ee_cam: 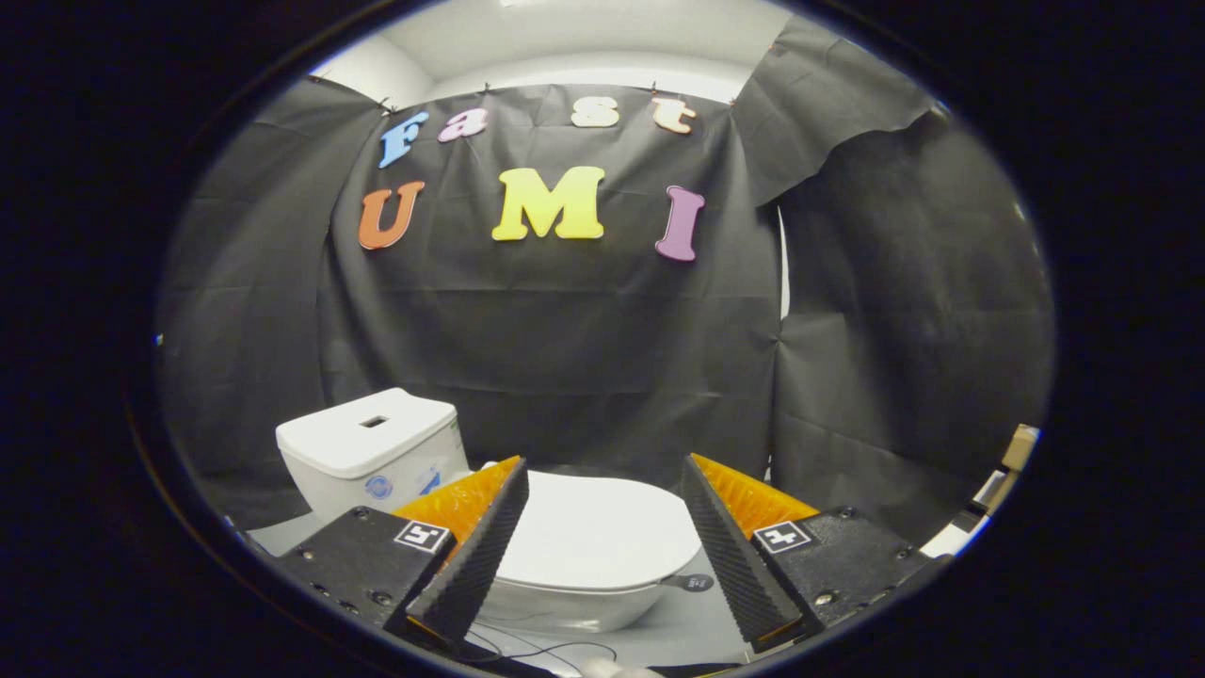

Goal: Open the toilet lid.

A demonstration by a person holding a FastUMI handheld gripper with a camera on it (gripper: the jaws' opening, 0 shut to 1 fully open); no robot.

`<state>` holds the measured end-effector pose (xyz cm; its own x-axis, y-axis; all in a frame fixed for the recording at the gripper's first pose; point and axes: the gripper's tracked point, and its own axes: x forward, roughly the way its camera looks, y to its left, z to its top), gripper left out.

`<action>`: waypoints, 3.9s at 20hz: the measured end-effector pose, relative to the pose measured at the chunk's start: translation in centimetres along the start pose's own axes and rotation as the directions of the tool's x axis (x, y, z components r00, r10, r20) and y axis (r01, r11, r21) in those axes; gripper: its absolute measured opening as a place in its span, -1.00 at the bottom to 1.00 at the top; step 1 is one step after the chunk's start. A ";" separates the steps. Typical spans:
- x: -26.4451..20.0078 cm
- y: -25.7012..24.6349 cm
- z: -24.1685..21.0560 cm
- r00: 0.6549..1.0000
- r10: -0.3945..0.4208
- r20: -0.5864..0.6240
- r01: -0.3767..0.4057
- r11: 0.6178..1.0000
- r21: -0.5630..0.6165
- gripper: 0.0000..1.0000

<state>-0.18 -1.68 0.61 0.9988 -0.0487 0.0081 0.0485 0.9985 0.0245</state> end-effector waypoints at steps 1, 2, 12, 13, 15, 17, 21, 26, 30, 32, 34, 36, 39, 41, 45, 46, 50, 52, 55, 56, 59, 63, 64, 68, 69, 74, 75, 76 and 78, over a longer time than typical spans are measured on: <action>0.1 0.2 0.0 1.000 0.005 0.002 -0.005 1.000 0.000 1.00; 0.3 0.4 0.1 1.000 0.010 0.004 -0.010 1.000 -0.003 1.00; 6.9 -1.4 1.6 0.998 0.068 0.004 -0.068 0.992 0.104 1.00; 7.8 -1.9 1.6 0.997 0.073 0.002 -0.073 0.988 0.135 1.00; 9.5 -3.6 0.6 0.997 0.069 -0.024 -0.063 0.976 0.208 1.00; 10.8 -5.2 -0.5 0.996 0.080 -0.047 -0.062 0.951 0.303 1.00; 13.3 -9.1 -4.5 0.991 0.068 -0.111 -0.010 0.889 0.457 0.98; 15.0 -13.4 -11.6 0.971 0.036 -0.236 0.115 0.797 0.593 0.96; 15.2 -14.7 -16.8 0.940 0.089 -0.329 0.175 0.702 0.690 0.94; 15.5 -15.3 -18.8 0.930 0.106 -0.351 0.202 0.652 0.731 0.93; 15.4 -15.7 -20.7 0.919 0.112 -0.379 0.235 0.616 0.752 0.90; 15.5 -16.5 -22.5 0.906 0.103 -0.410 0.286 0.564 0.774 0.78; 14.5 -16.8 -25.1 0.887 0.127 -0.443 0.335 0.482 0.810 0.63; 14.3 -16.2 -25.9 0.877 0.163 -0.452 0.344 0.442 0.828 0.59; 14.0 -15.7 -27.1 0.871 0.208 -0.445 0.357 0.354 0.864 0.44; 14.0 -15.5 -27.3 0.870 0.216 -0.443 0.360 0.334 0.871 0.37; 13.9 -14.2 -28.2 0.858 0.267 -0.440 0.361 0.296 0.884 0.09; 14.2 -13.8 -28.1 0.857 0.279 -0.433 0.352 0.298 0.888 -0.08; 14.1 -13.8 -28.2 0.861 0.282 -0.423 0.350 0.276 0.895 -0.44; 14.1 -13.9 -28.1 0.863 0.290 -0.413 0.344 0.262 0.902 -0.49; 14.2 -13.7 -28.0 0.873 0.311 -0.377 0.331 0.191 0.924 -0.58; 14.1 -13.3 -27.6 0.878 0.324 -0.353 0.309 0.181 0.934 -0.76; 14.3 -13.3 -27.6 0.876 0.323 -0.357 0.306 0.199 0.931 -0.81; 14.3 -13.1 -27.2 0.873 0.326 -0.364 0.296 0.241 0.924 -0.85; 14.3 -12.9 -27.1 0.872 0.325 -0.367 0.297 0.246 0.923 -0.86; 13.9 -12.8 -25.7 0.878 0.315 -0.361 0.270 0.297 0.916 -0.92; 13.7 -12.7 -24.9 0.883 0.313 -0.350 0.260 0.295 0.919 -0.92; 13.6 -12.7 -24.4 0.885 0.310 -0.349 0.258 0.297 0.919 -0.92; 13.7 -12.4 -24.1 0.886 0.300 -0.354 0.261 0.309 0.915 -0.92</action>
<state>13.13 -14.19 -23.67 0.9024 0.2652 -0.3396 0.2672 0.2738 0.9239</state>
